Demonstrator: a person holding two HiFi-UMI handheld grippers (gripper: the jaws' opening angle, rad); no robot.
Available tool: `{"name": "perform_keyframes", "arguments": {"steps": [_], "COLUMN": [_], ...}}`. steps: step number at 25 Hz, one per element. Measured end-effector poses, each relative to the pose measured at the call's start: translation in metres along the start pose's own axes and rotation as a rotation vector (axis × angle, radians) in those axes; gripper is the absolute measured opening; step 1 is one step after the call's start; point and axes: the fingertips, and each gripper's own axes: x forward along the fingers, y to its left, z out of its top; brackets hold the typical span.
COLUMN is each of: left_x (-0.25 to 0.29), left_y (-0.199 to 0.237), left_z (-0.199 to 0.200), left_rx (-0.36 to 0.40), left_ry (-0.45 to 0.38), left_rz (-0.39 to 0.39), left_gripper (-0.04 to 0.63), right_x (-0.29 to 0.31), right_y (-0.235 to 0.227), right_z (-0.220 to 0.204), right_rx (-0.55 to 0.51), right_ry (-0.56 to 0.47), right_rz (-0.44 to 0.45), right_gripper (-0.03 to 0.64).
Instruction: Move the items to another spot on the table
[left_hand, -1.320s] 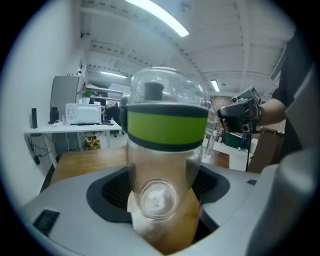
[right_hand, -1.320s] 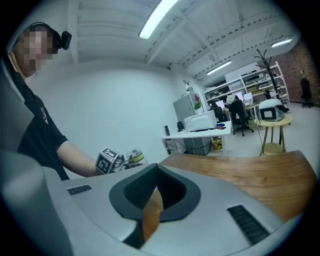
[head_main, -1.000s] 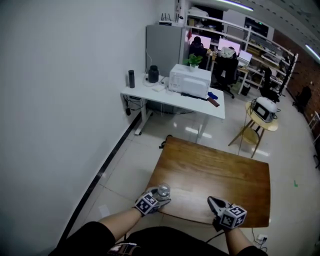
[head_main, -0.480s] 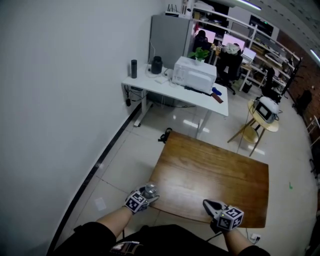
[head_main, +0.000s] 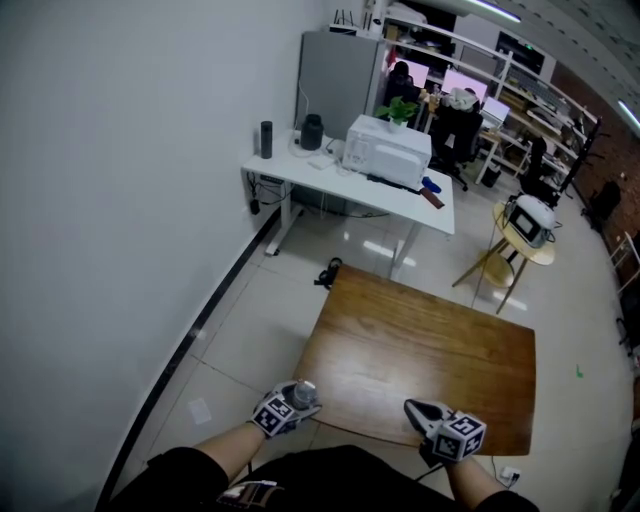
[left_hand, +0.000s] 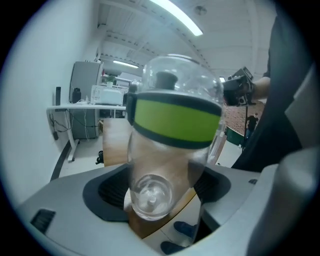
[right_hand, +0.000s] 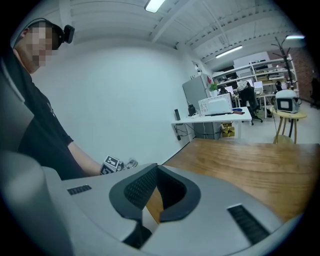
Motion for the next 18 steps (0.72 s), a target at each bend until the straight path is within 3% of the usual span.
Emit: {"name": "perform_keyframes", "arguments": {"steps": [4,13,18], "left_x": [0.002,-0.026,-0.06], "left_y": [-0.007,-0.01,-0.018], "left_z": [-0.002,-0.015,-0.058], "left_rx": [-0.06,-0.053,-0.128], "left_ry": [-0.003,-0.01,0.056], "left_rz": [-0.062,-0.102,-0.107], "left_gripper": [0.439,0.449,0.448], "right_x": [0.004,0.016,0.011], "right_y": [0.012,0.031,0.028], "right_z": [0.003,-0.009,-0.018], "right_rx": [-0.013,0.012,0.019], "right_ry": [-0.003,-0.007,-0.014], "right_rz": [-0.016,-0.025,-0.02], "right_gripper": [0.005,0.005,0.005]}}
